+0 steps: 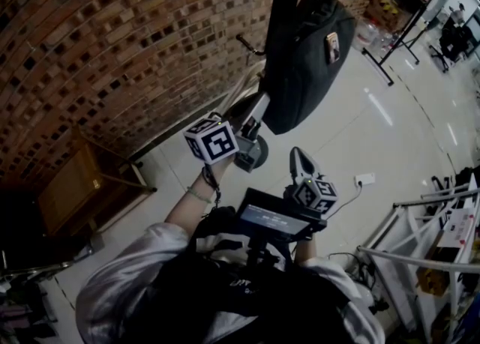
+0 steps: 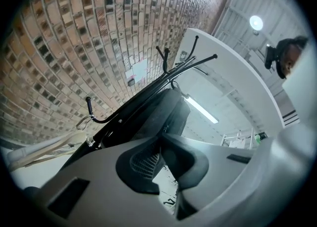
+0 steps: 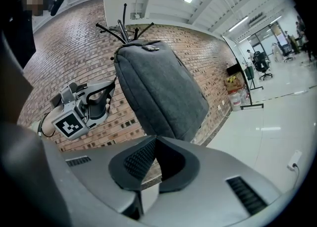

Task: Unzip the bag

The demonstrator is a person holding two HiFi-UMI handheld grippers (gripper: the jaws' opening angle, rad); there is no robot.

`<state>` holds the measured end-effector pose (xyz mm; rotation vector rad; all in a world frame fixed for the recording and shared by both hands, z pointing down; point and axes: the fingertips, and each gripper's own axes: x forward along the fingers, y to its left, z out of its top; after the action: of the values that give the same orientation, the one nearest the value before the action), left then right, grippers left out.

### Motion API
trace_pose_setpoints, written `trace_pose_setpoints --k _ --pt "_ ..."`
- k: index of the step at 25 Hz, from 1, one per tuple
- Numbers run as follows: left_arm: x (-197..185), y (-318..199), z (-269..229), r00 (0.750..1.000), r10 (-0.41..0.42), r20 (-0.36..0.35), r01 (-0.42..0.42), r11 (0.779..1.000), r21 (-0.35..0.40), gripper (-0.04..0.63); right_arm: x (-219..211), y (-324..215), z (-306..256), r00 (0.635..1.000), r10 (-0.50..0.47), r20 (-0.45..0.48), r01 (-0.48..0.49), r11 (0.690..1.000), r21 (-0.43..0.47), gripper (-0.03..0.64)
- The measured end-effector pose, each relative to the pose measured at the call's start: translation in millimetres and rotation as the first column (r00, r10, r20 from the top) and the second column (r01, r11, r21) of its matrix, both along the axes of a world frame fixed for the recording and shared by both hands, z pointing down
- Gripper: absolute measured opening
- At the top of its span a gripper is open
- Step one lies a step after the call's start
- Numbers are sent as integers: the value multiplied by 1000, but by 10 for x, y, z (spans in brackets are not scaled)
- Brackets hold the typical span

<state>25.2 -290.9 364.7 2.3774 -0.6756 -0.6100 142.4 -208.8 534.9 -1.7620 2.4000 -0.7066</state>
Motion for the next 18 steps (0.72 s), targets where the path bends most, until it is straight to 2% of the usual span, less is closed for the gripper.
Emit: trace_pose_setpoints --k 14,18 --pt "-23 51 525 999 3 38 1 996 -94 12 -10 33 -2 1000 5 0 -5 1000 -11 -12" --pt "-10 50 632 996 -2 84 10 996 -93 12 -3 35 2 1000 9 -3 -10 1000 -13 -12"
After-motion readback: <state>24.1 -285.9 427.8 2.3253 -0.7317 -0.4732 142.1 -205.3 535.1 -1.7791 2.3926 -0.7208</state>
